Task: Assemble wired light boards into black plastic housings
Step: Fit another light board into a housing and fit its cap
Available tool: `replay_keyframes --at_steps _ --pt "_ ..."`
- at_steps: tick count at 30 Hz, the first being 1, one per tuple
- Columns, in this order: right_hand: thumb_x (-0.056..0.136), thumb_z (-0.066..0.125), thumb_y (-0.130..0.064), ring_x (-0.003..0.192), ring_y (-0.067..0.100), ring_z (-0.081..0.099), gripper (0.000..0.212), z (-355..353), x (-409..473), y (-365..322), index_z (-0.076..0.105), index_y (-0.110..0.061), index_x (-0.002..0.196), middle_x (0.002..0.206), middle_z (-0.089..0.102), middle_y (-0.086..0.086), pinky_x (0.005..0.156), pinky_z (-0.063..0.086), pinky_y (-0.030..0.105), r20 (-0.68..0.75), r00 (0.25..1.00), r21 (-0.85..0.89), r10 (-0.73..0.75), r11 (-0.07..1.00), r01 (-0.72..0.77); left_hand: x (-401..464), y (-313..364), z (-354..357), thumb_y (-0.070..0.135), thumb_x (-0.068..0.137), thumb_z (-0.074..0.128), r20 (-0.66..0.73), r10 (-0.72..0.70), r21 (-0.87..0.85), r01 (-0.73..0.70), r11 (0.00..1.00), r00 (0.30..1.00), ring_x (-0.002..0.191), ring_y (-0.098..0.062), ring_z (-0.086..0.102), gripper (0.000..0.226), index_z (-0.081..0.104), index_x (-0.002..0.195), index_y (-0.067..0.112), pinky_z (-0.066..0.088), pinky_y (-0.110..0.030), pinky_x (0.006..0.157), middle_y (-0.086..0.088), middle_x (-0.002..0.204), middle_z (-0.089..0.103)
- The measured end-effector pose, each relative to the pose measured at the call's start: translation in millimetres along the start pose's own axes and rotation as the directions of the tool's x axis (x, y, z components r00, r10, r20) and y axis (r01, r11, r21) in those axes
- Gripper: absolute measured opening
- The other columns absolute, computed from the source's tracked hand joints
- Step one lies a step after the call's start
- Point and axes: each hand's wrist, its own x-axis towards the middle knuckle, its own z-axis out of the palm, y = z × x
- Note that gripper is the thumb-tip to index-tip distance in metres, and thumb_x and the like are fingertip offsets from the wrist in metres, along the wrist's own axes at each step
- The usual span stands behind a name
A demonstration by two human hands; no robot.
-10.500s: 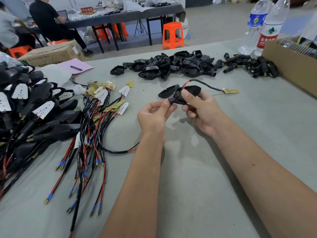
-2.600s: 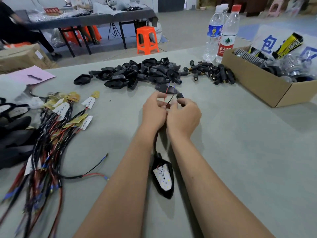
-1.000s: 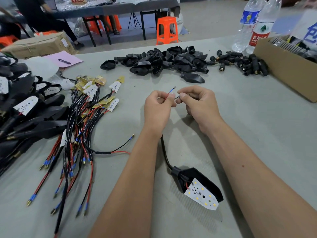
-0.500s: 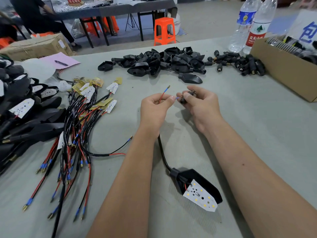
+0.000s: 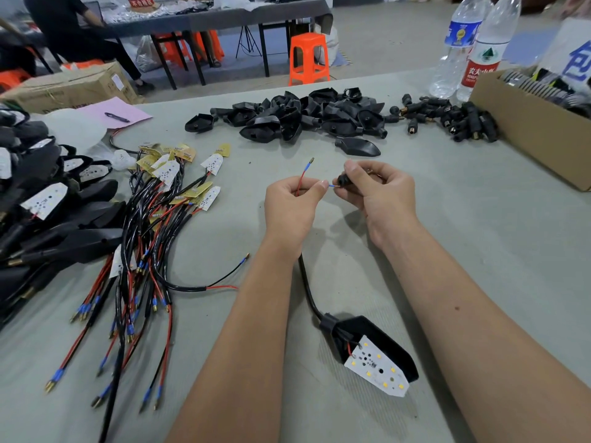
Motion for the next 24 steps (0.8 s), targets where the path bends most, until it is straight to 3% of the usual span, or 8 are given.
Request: replay_keyframes --at_steps 10,15,20,24 --pt "0.087 0.083 -0.018 0.065 0.014 0.071 0.018 0.4 1.0 2.0 0.073 -0.006 0.096 0.075 0.077 0.008 0.054 0.050 0.020 -0.019 0.998 -0.159 -0.059 0.986 0.055 0.5 1.7 -0.2 0.016 0.092 0.074 -0.031 -0.038 -0.012 0.037 0.999 0.999 0.041 -0.002 0.034 0.018 0.070 0.075 0.014 0.031 -0.014 0.047 0.020 0.046 0.041" --pt "0.086 0.083 -0.022 0.064 0.014 0.070 0.017 0.8 0.9 2.5 0.074 -0.008 0.093 0.074 0.076 0.006 0.053 0.047 0.020 -0.051 0.996 -0.172 -0.070 0.983 0.060 -1.3 2.1 0.3 0.017 0.090 0.076 -0.009 -0.016 0.013 0.017 1.000 1.000 0.045 -0.003 0.034 0.018 0.071 0.073 0.014 0.032 -0.016 0.047 0.014 0.052 0.044" --pt "0.085 0.084 -0.016 0.064 0.017 0.071 0.017 2.6 -1.6 2.7 0.072 -0.007 0.092 0.073 0.075 0.013 0.054 0.048 0.022 -0.044 0.993 -0.189 -0.111 0.977 0.101 -2.4 1.5 3.6 0.019 0.089 0.077 -0.029 0.015 0.040 -0.014 0.999 0.999 0.065 -0.010 0.048 0.016 0.074 0.076 0.012 0.044 -0.022 0.064 -0.002 0.070 0.056" --pt "0.082 0.087 -0.022 0.059 0.014 0.065 0.023 2.8 -2.2 3.5 0.072 -0.008 0.093 0.080 0.076 0.018 0.057 0.049 0.024 -0.046 0.989 -0.270 -0.138 0.955 0.121 -2.2 0.9 4.9 0.020 0.091 0.076 -0.047 0.007 0.047 -0.005 0.999 0.999 0.060 -0.008 0.045 0.016 0.075 0.078 0.009 0.042 -0.016 0.059 0.002 0.066 0.054"
